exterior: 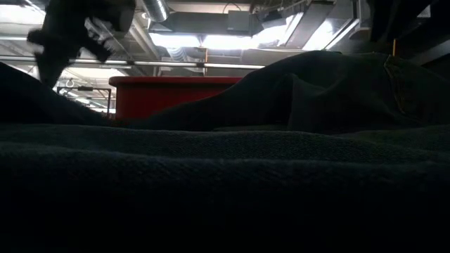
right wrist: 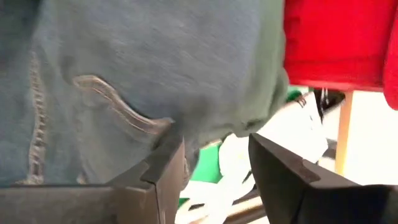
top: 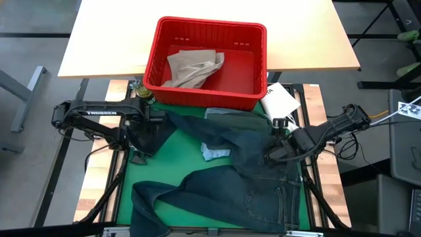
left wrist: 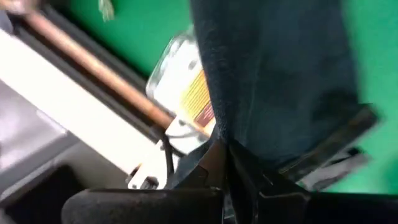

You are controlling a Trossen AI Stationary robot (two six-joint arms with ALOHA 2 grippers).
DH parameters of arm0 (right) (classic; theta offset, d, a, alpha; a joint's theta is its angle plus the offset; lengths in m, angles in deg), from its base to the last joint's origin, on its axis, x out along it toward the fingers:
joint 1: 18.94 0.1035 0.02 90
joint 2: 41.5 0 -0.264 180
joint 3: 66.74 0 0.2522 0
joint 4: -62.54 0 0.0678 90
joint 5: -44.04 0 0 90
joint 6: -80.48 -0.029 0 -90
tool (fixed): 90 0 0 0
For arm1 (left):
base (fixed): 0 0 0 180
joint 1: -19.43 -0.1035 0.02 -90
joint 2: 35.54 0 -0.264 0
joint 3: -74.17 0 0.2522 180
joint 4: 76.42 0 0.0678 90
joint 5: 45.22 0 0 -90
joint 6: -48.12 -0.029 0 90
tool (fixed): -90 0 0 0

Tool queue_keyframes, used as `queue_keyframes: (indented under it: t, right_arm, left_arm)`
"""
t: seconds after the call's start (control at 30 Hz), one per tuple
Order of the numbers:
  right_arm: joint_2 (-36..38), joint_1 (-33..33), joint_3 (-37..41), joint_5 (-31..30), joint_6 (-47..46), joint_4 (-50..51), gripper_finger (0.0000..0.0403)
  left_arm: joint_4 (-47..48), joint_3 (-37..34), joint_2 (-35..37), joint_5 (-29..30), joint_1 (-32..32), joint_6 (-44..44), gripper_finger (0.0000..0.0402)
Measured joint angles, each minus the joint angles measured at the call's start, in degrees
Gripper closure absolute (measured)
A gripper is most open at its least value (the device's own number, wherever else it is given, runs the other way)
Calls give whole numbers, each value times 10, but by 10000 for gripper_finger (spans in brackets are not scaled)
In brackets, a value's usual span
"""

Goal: Fold Laundry from Bin
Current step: Fold the dark blue pants

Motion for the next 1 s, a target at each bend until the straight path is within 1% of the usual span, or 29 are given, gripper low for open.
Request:
queue_keyframes:
  t: [0.17,0.27,0.37,0.5,0.63,0.77,0.87,1.0]
  right_arm:
    - [20,-46,0,31,0,-3,224]
    - [30,-79,12,68,11,-4,224]
    - [43,-114,52,124,45,-5,224]
    - [68,-160,142,224,78,-4,224]
    - [100,-195,228,292,120,-53,224]
    - [129,-214,292,349,136,-156,224]
    - [134,-215,315,363,135,-236,224]
    - [128,-212,319,382,135,-346,224]
  left_arm:
    - [-2,113,0,14,27,0,401]
    - [-3,192,0,18,35,0,401]
    - [-2,268,0,30,43,0,401]
    - [-2,341,9,33,51,9,401]
    - [-3,366,17,33,58,29,401]
    - [-2,362,23,33,66,43,401]
    - [-3,354,22,33,72,44,401]
    - [-3,337,20,32,76,44,401]
